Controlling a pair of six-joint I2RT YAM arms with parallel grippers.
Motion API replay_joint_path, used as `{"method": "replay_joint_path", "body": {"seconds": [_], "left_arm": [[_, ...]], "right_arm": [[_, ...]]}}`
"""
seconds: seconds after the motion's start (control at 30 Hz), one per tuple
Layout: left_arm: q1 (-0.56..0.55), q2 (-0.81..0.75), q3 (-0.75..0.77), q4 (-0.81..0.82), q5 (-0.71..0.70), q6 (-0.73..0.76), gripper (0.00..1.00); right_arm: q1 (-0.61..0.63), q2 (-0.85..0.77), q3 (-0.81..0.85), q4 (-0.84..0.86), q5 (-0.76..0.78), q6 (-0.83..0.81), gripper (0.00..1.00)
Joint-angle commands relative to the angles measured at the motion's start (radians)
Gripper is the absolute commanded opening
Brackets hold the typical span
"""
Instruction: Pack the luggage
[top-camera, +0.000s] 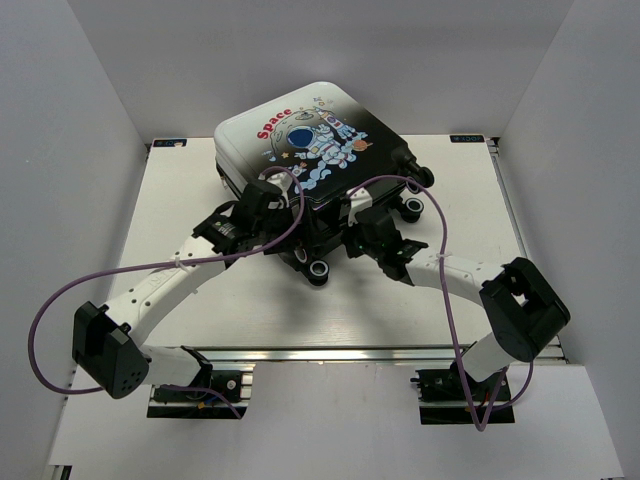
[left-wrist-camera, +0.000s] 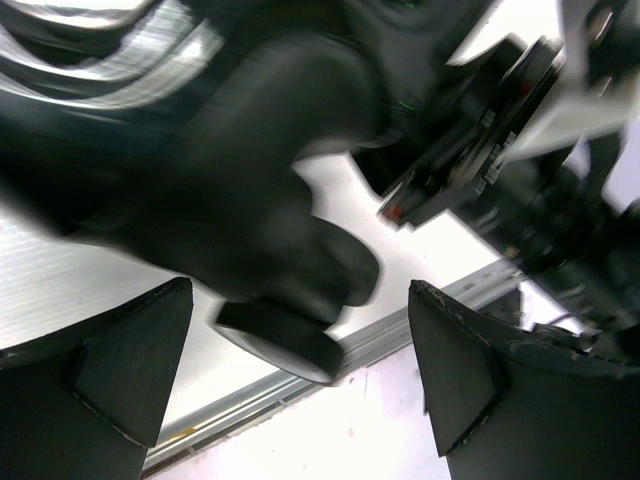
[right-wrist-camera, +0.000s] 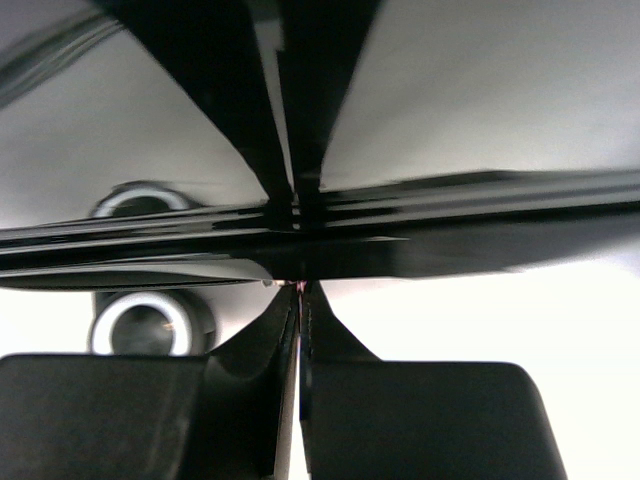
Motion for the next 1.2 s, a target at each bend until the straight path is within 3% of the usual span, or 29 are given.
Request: {"method": "replay_joint_path", "body": {"seconds": [0.0, 0.33, 0.6, 1.17], "left_arm": [[-0.072, -0.008, 0.094, -0.086, -0.180, -0.039, 0.98], [-0.241, 0.180, 0.278, -0.408, -0.503, -0.204, 0.98], [-0.287, 0.283, 0.301, -0.367, -0.518, -0.224, 0.98], [-0.287, 0.265, 0.350, -0.341, -0.602, -0.333, 0.98]], "right_arm": [[-0.058, -0.062, -0.030, 0.094, 0.008, 0.009, 0.00], [-0.096, -0.094, -0.078, 0.124, -0.059, -0.003, 0.00], [-0.098, -0.111, -0.105, 0.144, -0.059, -0.014, 0.00], [-0.095, -0.127, -0.133, 0.158, -0.047, -0.029, 0.00]]}}
